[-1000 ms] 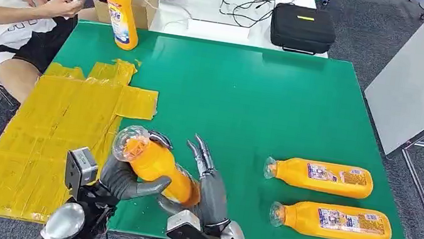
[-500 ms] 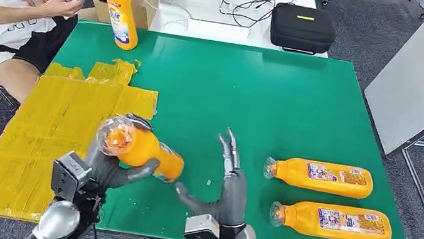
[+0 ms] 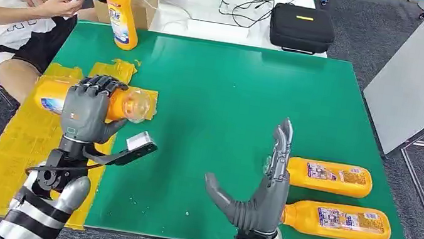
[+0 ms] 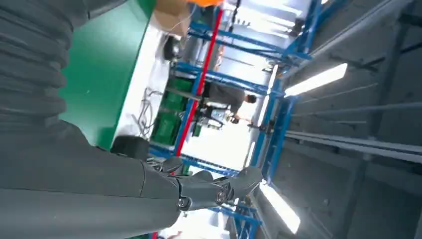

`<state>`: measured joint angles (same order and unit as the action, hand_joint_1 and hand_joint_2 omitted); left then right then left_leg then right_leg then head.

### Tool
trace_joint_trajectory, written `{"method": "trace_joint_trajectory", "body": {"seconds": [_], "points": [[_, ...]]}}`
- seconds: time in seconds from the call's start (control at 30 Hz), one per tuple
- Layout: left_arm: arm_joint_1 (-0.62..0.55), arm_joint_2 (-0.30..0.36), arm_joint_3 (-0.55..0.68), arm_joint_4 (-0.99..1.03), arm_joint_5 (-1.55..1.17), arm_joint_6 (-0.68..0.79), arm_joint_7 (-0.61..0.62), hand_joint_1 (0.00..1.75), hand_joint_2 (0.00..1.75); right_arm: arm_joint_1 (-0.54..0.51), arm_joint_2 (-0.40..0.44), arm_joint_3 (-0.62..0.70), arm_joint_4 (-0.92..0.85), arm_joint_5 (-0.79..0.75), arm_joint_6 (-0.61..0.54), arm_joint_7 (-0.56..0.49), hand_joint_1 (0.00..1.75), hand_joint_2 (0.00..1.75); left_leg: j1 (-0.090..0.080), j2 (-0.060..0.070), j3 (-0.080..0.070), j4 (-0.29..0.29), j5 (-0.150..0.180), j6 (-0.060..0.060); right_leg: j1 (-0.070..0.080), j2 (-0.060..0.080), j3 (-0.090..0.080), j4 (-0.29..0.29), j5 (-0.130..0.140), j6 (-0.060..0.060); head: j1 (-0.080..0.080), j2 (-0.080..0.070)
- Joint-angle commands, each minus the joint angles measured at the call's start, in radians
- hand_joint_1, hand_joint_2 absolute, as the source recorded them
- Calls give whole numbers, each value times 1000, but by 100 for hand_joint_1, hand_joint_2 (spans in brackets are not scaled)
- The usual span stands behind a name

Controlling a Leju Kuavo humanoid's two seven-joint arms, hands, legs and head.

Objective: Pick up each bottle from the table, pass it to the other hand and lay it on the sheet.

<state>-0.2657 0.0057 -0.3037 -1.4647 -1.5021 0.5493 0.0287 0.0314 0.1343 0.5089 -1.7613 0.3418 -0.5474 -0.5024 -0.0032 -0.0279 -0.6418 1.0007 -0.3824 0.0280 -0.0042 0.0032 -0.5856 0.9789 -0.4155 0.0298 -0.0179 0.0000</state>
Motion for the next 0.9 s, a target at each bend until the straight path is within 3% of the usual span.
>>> {"method": "trace_joint_trajectory", "body": {"seconds": [0.03, 0.07, 0.17, 0.3, 0.5, 0.57, 0.7, 0.73, 0.77, 0.9], "points": [[-185, 81, -204, 478, -69, 46, 223, 175, 175, -37, -24, -10, -33, -34, 21, -7, 0, 175, 1, 0, 4, -1, -1, -2, 1, -3, 5, -1, -1, -1, 0, 0], [-217, 113, -288, 515, -69, 29, 283, 175, 175, -40, -26, -11, -33, -37, 21, -7, 0, 175, 0, -1, 2, -1, 0, -1, 0, -3, 3, -1, -1, 0, 0, 0], [-265, 97, -380, 631, -69, 6, 318, 175, 175, -46, -44, -7, -53, -87, 63, -38, 0, 175, 0, -2, 2, 0, 0, -1, 1, -3, 3, -1, -1, 0, 0, 0], [-286, 42, -309, 816, -69, 20, 264, 175, 175, -66, -46, -4, -53, -98, 85, -44, 0, 175, 1, 0, 4, 0, -1, -2, 1, -3, 5, -1, -2, 0, 0, 0], [-313, 15, -227, 1005, -69, -44, 243, 175, 175, -91, -47, 8, -43, -117, 101, -59, 0, 175, 1, 4, 2, 0, -1, -2, 1, 1, 3, -1, -1, 0, 0, 0], [-327, 23, -276, 1065, -69, -68, 292, 175, 175, -101, -45, 12, -35, -116, 98, -57, 0, 175, 2, 5, 2, 0, -1, -2, 2, 2, 3, -1, -1, 0, 0, 0], [-323, 8, -250, 1098, -55, -85, 284, 175, 175, -99, -44, 11, -29, -116, 95, -49, 0, 175, 1, 4, 2, 1, -1, -2, 2, 1, 3, -1, -1, 0, 0, 0], [-318, 9, -234, 1094, -60, -83, 294, 75, 175, -96, -44, 9, -23, -116, 95, -47, 0, 175, 1, 2, 2, 0, -1, -1, 1, 0, 3, -1, -1, 0, 0, 0], [-316, 9, -229, 1093, -65, -83, 300, 0, 175, -95, -43, 9, -21, -116, 94, -47, 0, 175, 1, 3, 4, 0, -1, -2, 2, 1, 5, -1, -1, 0, 0, 0], [-316, 7, -220, 1097, -68, -95, 310, 0, 175, -94, -41, 9, -19, -115, 93, -46, 0, 175, 1, 3, 5, -1, -1, -2, 1, 2, 7, -1, 0, 0, 0, 0]]}}
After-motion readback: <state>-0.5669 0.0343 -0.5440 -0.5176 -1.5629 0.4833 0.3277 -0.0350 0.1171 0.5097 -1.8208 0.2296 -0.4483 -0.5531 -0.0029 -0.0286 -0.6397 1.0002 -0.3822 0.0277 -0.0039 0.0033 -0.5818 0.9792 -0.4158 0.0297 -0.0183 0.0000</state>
